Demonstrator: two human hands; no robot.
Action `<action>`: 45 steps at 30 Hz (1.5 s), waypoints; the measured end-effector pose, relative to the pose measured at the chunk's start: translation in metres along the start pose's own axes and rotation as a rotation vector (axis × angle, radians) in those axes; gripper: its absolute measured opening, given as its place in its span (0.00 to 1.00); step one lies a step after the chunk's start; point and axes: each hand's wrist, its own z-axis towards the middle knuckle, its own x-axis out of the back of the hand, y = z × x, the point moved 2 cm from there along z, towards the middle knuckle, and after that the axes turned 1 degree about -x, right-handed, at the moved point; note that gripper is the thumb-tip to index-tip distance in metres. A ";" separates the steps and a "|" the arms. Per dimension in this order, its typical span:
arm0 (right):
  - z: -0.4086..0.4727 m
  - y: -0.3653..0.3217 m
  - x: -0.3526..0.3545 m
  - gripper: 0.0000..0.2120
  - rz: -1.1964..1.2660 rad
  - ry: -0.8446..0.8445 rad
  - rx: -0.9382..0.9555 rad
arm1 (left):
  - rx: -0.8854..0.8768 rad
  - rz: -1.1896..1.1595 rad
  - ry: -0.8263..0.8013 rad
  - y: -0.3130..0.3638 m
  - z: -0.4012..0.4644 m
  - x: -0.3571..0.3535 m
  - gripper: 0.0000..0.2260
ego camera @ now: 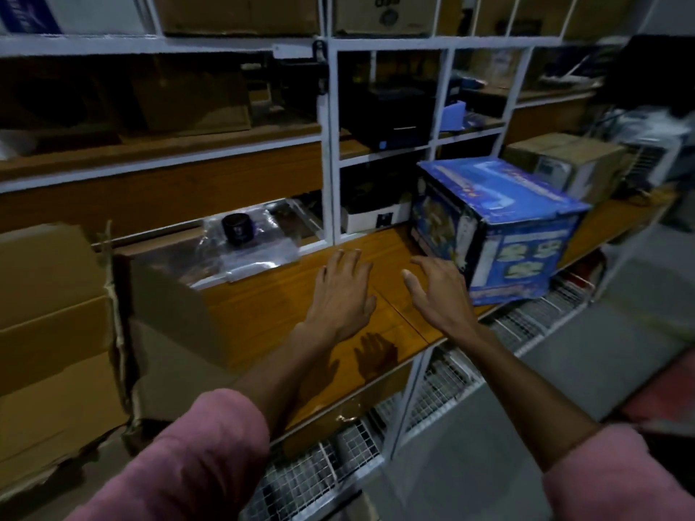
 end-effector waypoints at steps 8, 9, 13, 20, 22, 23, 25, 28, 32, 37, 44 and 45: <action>0.030 0.069 0.009 0.27 -0.019 0.037 -0.072 | -0.054 0.004 -0.081 0.031 0.041 -0.027 0.28; 0.036 0.078 0.010 0.27 -0.023 0.040 -0.068 | -0.052 0.011 -0.074 0.034 0.051 -0.030 0.29; 0.061 0.114 0.017 0.27 -0.019 0.050 -0.071 | -0.026 0.021 -0.089 0.052 0.083 -0.043 0.28; 0.117 0.191 0.026 0.24 -0.126 0.011 -0.132 | -0.001 0.045 -0.165 0.077 0.131 -0.077 0.29; 0.130 0.204 0.025 0.24 -0.166 -0.020 -0.128 | 0.010 0.063 -0.188 0.079 0.139 -0.086 0.29; 0.136 0.210 0.024 0.26 -0.191 -0.039 -0.126 | 0.015 0.075 -0.196 0.080 0.142 -0.091 0.29; 0.147 0.222 0.021 0.30 -0.255 -0.090 -0.128 | 0.026 0.088 -0.211 0.081 0.147 -0.099 0.29; 0.162 0.238 0.018 0.35 -0.313 -0.167 -0.155 | 0.044 0.091 -0.233 0.081 0.149 -0.109 0.29; 0.171 0.238 0.013 0.36 -0.344 -0.197 -0.148 | 0.071 0.074 -0.255 0.079 0.149 -0.115 0.29; 0.167 0.200 0.005 0.31 -0.434 -0.212 -0.010 | 0.076 0.049 -0.277 0.086 0.157 -0.119 0.29; 0.149 0.115 -0.041 0.22 -0.462 -0.331 0.205 | 0.127 -0.023 -0.158 0.087 0.166 -0.104 0.29; 0.148 0.106 -0.050 0.22 -0.459 -0.350 0.216 | 0.137 -0.023 -0.149 0.081 0.164 -0.100 0.31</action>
